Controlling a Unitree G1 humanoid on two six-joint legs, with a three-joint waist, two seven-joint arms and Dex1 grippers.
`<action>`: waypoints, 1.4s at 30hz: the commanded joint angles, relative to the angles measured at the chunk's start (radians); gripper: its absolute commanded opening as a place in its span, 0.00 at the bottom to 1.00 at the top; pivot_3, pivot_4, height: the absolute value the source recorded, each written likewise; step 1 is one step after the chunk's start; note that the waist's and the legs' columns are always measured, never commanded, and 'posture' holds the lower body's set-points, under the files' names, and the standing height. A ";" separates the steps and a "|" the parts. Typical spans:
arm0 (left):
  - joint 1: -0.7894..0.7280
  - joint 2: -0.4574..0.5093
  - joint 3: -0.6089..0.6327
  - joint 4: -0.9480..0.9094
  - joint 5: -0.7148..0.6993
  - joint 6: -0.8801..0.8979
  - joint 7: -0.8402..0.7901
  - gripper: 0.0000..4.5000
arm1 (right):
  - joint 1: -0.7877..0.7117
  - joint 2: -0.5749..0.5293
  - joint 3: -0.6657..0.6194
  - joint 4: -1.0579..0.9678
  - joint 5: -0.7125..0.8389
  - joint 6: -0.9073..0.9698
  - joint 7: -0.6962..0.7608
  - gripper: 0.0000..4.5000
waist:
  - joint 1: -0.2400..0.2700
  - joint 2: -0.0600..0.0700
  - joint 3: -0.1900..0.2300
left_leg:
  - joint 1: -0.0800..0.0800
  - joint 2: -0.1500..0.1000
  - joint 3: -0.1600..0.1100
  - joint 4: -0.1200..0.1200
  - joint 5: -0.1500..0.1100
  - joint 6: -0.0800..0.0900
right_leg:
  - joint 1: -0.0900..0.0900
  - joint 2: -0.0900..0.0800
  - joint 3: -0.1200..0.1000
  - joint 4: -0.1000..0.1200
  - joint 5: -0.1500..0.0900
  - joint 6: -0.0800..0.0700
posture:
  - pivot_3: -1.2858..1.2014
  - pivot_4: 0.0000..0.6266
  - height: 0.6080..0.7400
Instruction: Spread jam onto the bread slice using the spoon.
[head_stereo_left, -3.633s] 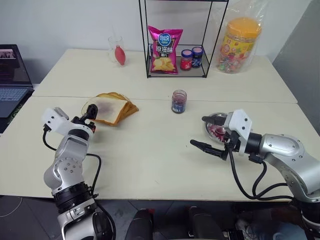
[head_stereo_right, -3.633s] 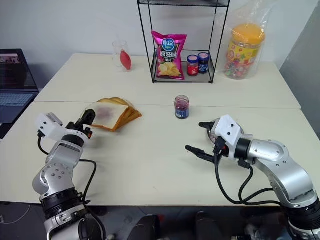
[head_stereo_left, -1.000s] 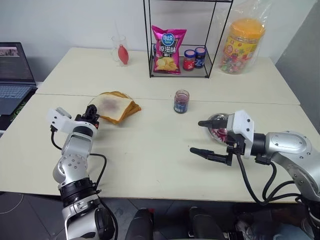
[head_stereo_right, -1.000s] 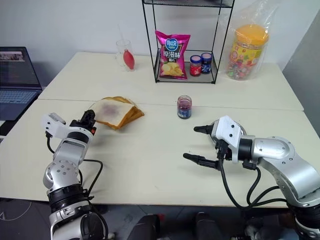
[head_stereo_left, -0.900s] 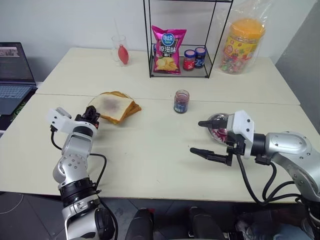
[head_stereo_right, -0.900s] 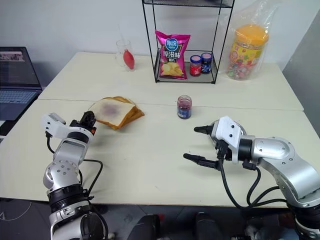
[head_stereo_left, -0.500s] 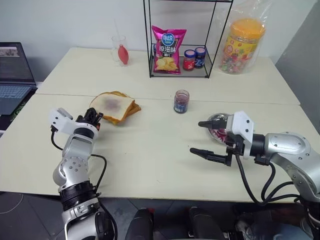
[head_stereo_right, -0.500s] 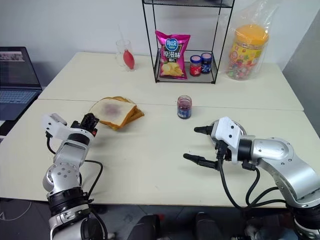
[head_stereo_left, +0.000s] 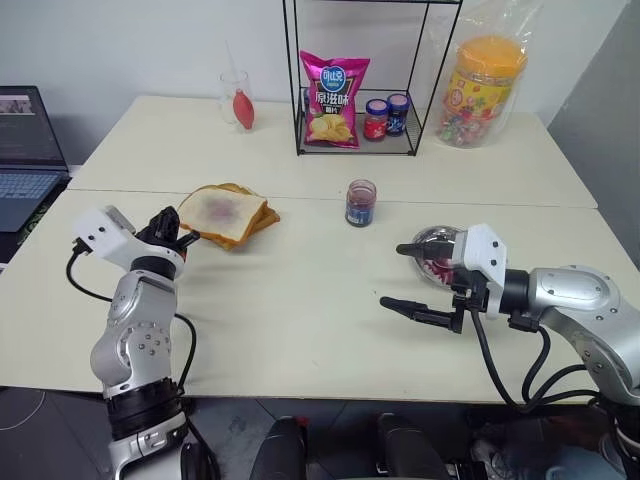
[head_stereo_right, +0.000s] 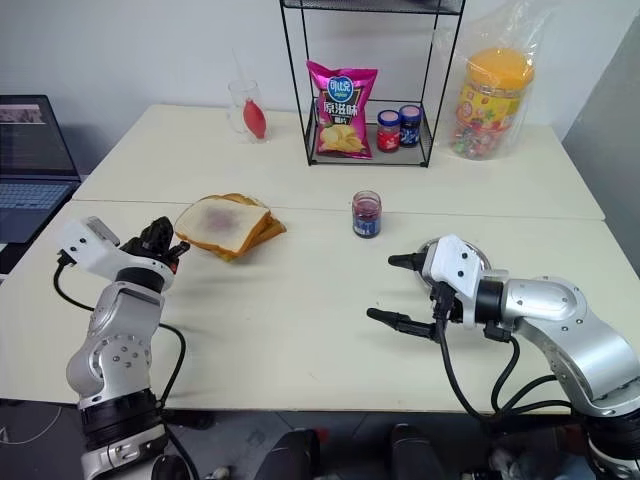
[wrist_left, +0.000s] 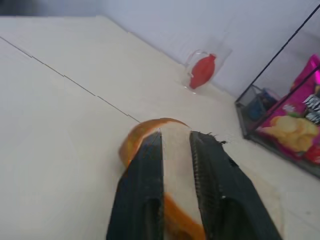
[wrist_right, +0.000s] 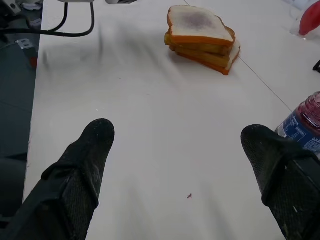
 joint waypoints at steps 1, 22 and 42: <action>-0.001 -0.061 -0.008 -0.092 -0.011 -0.018 0.041 0.40 | -0.007 -0.015 -0.011 -0.006 -0.006 -0.026 0.024 1.00 | 0.004 0.000 0.000 | 0.000 0.000 0.000 0.000 0.000 0.000 | 0.000 0.000 0.000 0.000 0.000 0.000 | 0.52 0.24 1.00; -0.194 -0.128 0.117 0.185 -0.115 0.016 0.165 0.70 | -0.020 -0.021 -0.015 -0.012 -0.012 -0.009 0.036 1.00 | 0.004 0.000 0.000 | 0.000 -0.001 0.000 0.000 0.000 0.000 | 0.000 0.000 0.000 -0.001 0.001 0.001 | 0.52 0.24 1.00; -0.277 -0.099 0.136 0.339 -0.108 -0.027 0.105 0.05 | -0.019 -0.025 -0.021 -0.027 -0.006 0.010 0.028 1.00 | -0.001 0.000 0.000 | 0.000 -0.001 0.000 0.000 0.000 0.000 | 0.000 0.000 0.000 -0.001 0.001 0.001 | 0.52 0.24 1.00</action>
